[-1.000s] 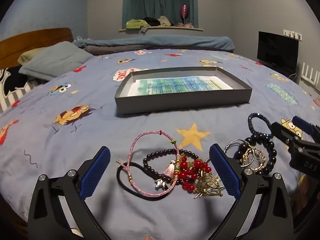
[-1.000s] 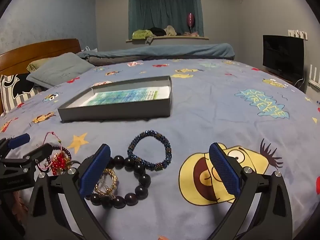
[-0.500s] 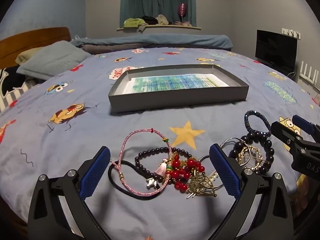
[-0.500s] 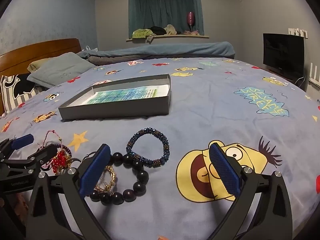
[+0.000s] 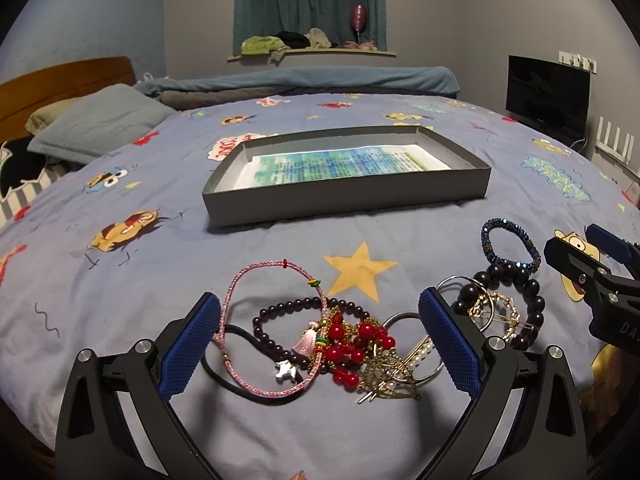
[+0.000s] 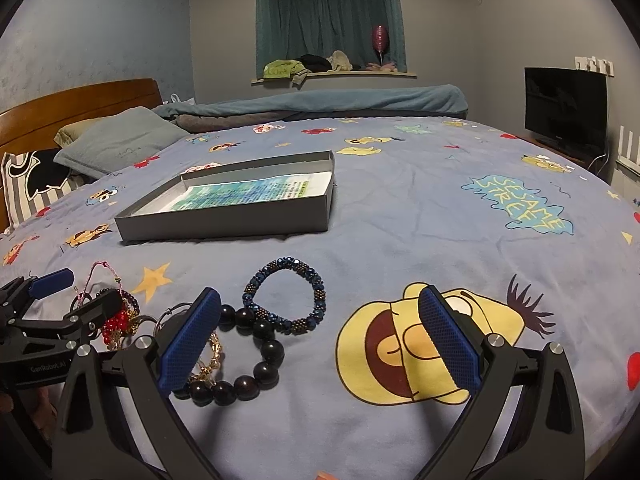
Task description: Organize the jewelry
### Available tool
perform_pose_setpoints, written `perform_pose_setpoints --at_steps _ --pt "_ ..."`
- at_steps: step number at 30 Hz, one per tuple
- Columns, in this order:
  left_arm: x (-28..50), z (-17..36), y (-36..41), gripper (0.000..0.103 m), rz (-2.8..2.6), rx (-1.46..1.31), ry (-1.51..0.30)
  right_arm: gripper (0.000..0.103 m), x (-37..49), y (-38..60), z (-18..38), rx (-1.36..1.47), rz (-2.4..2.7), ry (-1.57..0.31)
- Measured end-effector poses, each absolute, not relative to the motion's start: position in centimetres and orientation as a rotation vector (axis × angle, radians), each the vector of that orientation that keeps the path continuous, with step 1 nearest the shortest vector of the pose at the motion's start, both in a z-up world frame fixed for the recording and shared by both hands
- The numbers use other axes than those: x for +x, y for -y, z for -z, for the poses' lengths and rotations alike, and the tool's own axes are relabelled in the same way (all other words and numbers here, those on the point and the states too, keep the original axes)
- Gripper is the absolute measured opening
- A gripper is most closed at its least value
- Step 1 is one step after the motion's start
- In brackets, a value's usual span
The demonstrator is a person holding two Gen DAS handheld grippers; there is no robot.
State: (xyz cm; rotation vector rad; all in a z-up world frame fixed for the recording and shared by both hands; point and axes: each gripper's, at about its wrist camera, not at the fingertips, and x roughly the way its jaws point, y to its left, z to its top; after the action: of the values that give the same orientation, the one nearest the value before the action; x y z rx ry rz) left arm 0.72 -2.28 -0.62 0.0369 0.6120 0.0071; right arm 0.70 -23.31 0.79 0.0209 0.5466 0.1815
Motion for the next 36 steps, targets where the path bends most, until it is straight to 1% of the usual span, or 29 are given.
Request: perform_pose_setpoints --at_steps 36 --pt "0.6 0.4 1.5 0.098 -0.019 0.038 -0.606 0.098 1.0 22.7 -0.4 0.014 -0.196 -0.548"
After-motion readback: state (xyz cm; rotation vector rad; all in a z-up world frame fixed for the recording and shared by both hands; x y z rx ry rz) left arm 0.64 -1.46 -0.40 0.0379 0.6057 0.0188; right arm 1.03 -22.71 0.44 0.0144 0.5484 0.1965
